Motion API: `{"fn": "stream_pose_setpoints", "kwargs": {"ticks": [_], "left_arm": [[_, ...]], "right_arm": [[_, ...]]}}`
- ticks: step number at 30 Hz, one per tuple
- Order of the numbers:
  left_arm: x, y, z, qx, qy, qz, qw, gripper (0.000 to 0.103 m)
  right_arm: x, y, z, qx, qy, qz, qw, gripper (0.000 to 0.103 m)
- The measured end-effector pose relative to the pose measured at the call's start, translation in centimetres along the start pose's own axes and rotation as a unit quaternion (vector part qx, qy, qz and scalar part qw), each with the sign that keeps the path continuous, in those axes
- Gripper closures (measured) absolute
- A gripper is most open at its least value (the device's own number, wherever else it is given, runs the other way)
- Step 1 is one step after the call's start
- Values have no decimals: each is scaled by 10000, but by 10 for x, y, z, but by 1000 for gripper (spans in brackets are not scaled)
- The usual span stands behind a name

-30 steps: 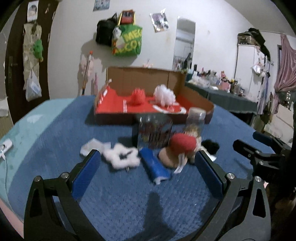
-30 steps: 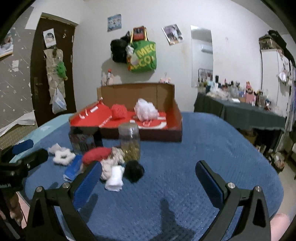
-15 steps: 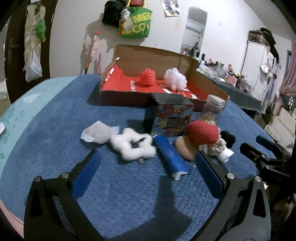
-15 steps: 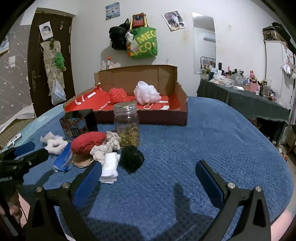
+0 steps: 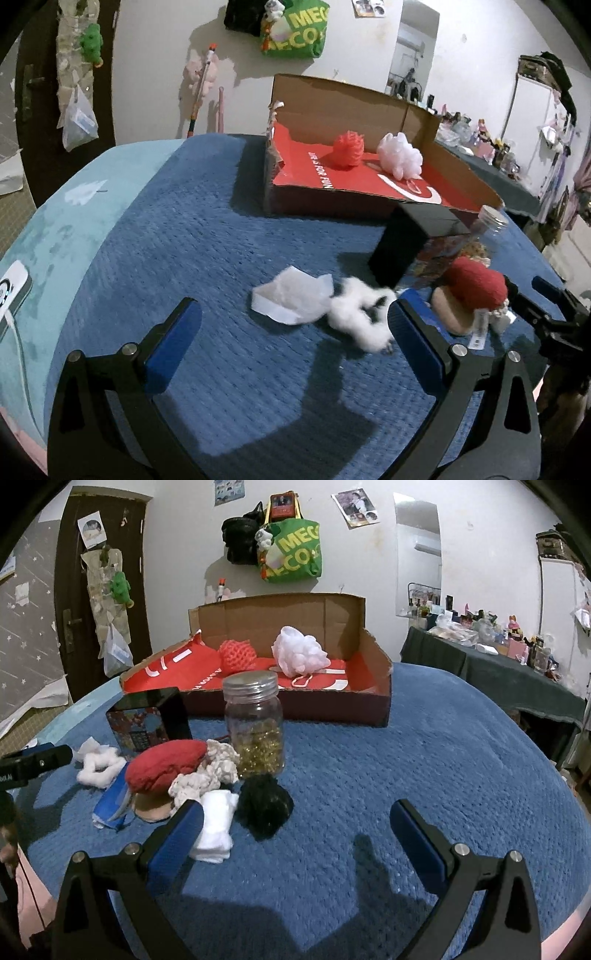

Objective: Organize soft objects
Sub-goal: 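Grasp the white tissue with the left gripper while the right gripper grasps the black pom-pom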

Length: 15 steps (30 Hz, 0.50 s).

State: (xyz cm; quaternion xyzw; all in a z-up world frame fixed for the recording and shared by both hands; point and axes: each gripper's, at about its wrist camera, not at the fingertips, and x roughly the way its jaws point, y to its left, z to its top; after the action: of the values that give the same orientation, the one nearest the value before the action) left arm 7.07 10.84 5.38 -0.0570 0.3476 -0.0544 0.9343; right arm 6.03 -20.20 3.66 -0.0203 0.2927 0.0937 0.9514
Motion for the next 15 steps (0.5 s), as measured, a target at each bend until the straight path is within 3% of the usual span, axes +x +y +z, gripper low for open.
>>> {"fn": "stream_pose_setpoints", "kwargs": {"ticks": [3,5,8,9,10,11,13,14,15], "left_arm": [[7,1,5,126,93,-48,9999,1],[14,0,8,249,194,-116,9994,6],[30,-5,11,447,440,-229,9978,26],[33,-6,10,463,503,-254,9973,37],[39,-5,8,455,612,-330,9965,43],[41,-5,8,441,629,-369,9964,43],[38,-6,8,453,567,-429,9964,58],[37,-6,8,455,548,-452,9964,61],[35,-7,7,454,507,-443,9967,65]], "right_arm": [[6,-3,3,28,78,28,10000,6],[10,-5,5,55,144,73,9999,11],[17,-7,7,105,255,200,9994,25],[20,-8,7,139,297,262,9991,31],[22,-8,7,171,333,319,9988,34],[25,-9,7,197,390,430,9981,43],[29,-8,7,207,467,635,9967,63],[31,-7,7,202,494,721,9960,72],[30,-5,6,173,484,729,9960,72]]}}
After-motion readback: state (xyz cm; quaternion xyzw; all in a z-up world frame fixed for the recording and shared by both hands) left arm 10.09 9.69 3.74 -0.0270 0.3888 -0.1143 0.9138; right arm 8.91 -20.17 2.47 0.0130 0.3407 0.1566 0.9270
